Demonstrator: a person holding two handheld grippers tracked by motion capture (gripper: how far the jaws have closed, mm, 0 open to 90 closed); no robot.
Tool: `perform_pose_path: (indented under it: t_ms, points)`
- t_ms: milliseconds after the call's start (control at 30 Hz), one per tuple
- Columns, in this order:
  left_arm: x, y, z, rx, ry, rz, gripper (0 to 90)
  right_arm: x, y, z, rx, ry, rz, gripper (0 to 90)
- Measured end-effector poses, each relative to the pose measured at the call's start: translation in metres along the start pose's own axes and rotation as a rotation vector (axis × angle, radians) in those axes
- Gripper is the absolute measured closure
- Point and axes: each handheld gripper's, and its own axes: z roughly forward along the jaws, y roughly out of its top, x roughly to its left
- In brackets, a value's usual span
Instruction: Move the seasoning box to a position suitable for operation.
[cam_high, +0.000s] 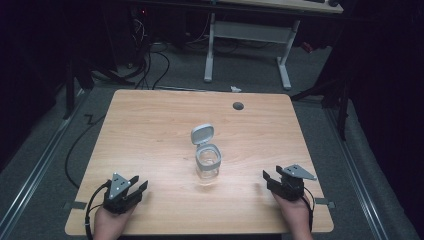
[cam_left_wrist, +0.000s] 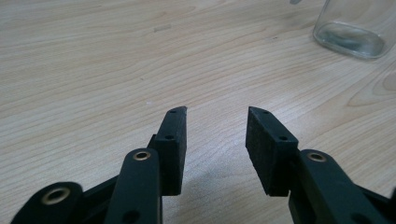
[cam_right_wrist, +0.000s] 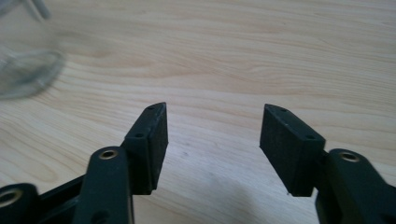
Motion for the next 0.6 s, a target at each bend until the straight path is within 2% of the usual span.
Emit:
perform_pose_path:
  t_ms: [167,300,433,500,600]
  points:
    - [-0.004,0.001,-0.003,-0.011,-0.013,-0.01,58.6,0.005,-0.005,-0.002,-0.013,0.009,-0.013,54.7]
    - [-0.009,0.001,-0.002,-0.015,-0.032,0.013,57.8,0.01,-0.009,-0.002,-0.003,0.007,-0.036,64.5]
    - [-0.012,0.001,-0.002,-0.002,-0.057,0.009,56.5,0.017,-0.008,-0.003,-0.015,0.016,-0.051,70.2]
    - [-0.012,-0.001,-0.003,0.005,-0.068,0.011,56.5,0.027,-0.004,-0.002,-0.037,0.034,-0.071,80.2]
    - [-0.012,0.0,-0.004,0.005,-0.071,-0.001,56.0,0.041,0.006,0.006,-0.046,0.074,-0.104,85.7]
